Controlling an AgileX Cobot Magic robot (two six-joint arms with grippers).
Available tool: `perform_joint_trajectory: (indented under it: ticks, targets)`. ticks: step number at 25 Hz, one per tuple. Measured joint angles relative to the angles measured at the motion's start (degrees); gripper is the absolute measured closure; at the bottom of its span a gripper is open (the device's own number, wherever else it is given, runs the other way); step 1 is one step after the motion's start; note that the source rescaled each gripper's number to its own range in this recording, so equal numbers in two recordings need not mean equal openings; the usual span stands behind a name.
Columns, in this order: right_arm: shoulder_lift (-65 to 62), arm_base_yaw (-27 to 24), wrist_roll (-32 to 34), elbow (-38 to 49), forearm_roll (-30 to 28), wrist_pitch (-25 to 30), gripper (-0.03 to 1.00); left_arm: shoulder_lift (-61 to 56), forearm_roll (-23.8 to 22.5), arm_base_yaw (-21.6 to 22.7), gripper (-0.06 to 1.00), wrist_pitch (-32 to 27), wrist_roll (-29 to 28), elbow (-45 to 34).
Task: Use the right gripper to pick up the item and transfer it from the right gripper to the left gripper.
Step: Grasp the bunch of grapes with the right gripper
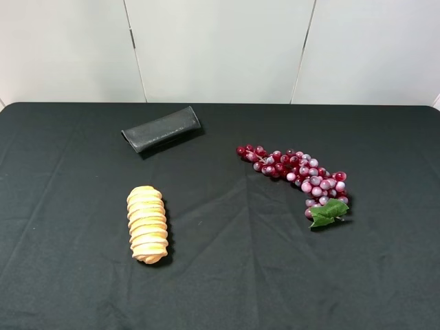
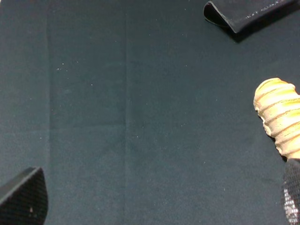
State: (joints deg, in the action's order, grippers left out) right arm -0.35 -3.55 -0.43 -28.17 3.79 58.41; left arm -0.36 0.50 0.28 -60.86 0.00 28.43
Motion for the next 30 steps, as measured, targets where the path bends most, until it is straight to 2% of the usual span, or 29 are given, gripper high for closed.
perform_joint_trajectory:
  ticks: [15, 20, 24, 30]
  targets:
    - [0.00, 0.00, 0.00, 0.00, 0.00, 0.00, -0.03, 0.00, 0.00, 0.00, -0.06, 0.00, 0.00, 0.00]
    - [0.68, 0.00, -0.21, -0.12, 2.05, 0.10, -0.03, 0.00, 0.00, 0.00, -0.06, 0.00, 0.00, 0.00]
    - [7.53, 0.00, -0.57, -3.03, 3.37, 0.30, -0.03, 0.00, 0.00, 0.00, -0.06, 0.00, 0.00, 0.00]
    - [23.63, 0.00, -5.81, -11.50, 4.91, -0.05, -0.03, 0.00, 0.00, 0.00, -0.06, 0.00, 0.00, 0.00]
